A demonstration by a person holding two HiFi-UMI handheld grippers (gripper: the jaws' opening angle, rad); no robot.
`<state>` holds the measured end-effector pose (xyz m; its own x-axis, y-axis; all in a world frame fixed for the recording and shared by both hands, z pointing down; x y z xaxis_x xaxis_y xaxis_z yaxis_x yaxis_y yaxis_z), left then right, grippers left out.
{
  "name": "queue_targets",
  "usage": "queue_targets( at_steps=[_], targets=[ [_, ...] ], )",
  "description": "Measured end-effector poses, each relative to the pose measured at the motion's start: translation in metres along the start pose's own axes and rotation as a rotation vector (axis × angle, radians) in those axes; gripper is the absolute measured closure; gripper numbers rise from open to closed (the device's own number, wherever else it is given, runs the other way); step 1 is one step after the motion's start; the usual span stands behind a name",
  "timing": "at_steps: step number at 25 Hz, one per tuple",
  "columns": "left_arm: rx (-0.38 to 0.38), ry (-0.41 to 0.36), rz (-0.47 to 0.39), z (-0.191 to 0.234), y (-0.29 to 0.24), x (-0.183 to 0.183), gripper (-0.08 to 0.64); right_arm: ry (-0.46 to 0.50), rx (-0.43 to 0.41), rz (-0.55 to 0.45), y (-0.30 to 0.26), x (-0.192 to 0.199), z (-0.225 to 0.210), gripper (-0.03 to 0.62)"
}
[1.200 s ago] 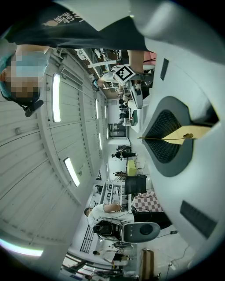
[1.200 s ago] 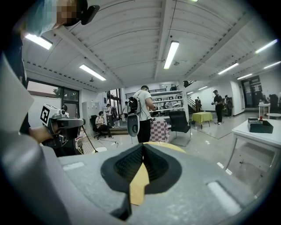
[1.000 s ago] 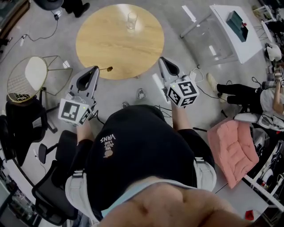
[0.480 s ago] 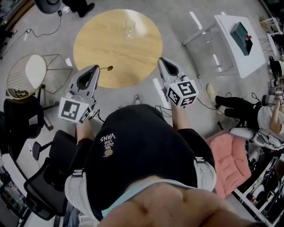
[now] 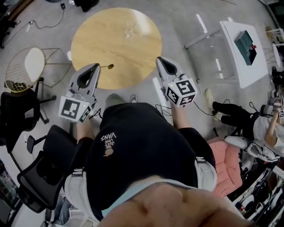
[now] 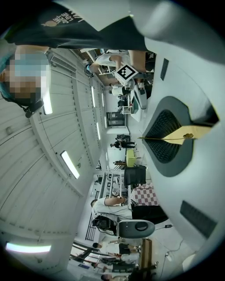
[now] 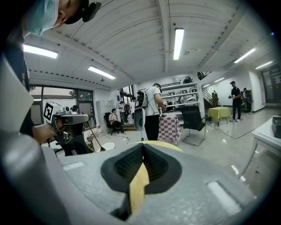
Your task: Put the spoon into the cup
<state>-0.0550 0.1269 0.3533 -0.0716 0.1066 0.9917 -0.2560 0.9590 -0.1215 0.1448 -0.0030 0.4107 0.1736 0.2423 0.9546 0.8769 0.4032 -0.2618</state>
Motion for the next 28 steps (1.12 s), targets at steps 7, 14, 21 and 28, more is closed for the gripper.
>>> queue_targets(
  at_steps=[7,14,21,28],
  targets=[
    [0.016,0.011,-0.002,0.022,-0.004,0.002,0.549,-0.003,0.006,0.009,-0.019,-0.003,0.009,0.594],
    [0.089,-0.001,0.007,0.054,-0.028,0.000,0.549,-0.035,0.066,0.002,-0.043,-0.008,0.004,0.594],
    [0.153,-0.006,-0.001,0.092,-0.038,-0.002,0.549,-0.052,0.126,-0.010,-0.070,-0.017,0.012,0.594],
    [0.214,-0.019,-0.001,0.132,-0.043,-0.001,0.549,-0.071,0.193,-0.029,-0.098,-0.023,0.023,0.594]
  ],
)
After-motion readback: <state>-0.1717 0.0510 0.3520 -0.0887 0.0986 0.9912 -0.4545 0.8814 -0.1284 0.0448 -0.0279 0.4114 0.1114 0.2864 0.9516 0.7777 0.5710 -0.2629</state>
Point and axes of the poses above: the fingertips, and each gripper's own axes: y backward along the fingers, z to its left, x out of its underside, the point moved 2 cm from there along y, backward along the fingers, and after that the axes turned 3 degrees about -x, right-handed, at the moved point
